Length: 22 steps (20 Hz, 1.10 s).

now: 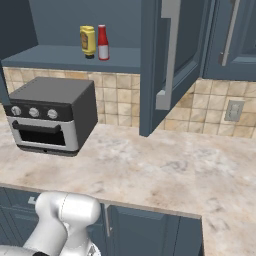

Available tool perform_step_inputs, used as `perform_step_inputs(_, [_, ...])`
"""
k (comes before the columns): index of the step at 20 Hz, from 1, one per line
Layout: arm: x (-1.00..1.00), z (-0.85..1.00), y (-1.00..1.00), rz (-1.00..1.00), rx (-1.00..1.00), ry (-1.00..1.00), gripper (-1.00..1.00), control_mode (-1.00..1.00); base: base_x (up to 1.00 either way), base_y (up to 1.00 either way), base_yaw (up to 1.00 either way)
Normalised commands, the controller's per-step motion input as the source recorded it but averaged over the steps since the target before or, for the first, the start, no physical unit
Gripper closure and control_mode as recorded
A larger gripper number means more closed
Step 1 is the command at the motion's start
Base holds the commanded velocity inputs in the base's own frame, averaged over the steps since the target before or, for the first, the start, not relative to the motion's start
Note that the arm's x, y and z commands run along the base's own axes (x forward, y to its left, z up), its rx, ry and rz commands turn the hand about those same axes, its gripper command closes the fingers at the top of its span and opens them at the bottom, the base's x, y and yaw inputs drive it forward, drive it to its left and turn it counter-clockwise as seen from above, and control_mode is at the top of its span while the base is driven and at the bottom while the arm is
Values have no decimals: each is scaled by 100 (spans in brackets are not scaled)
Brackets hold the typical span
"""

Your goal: Move the mustard and ketchup from the cabinet to the dining counter.

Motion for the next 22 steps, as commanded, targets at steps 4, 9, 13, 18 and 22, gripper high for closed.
perform_step_inputs(4, [0, -3, -63, -3, 22, 29, -100, -100, 0, 0, 0])
perform_step_inputs(9, [19, -20, -27, 12, 20, 9, -100, -100, 0, 0, 0])
perform_step_inputs(13, [50, -29, 1, 18, 9, 0, -100, -100, 0, 0, 0])
perform_step_inputs(18, [67, -18, 7, 10, 13, 0, -100, -100, 0, 0, 0])
perform_step_inputs(22, [58, -16, 21, 7, 13, 0, -100, -100, 0, 0, 0])
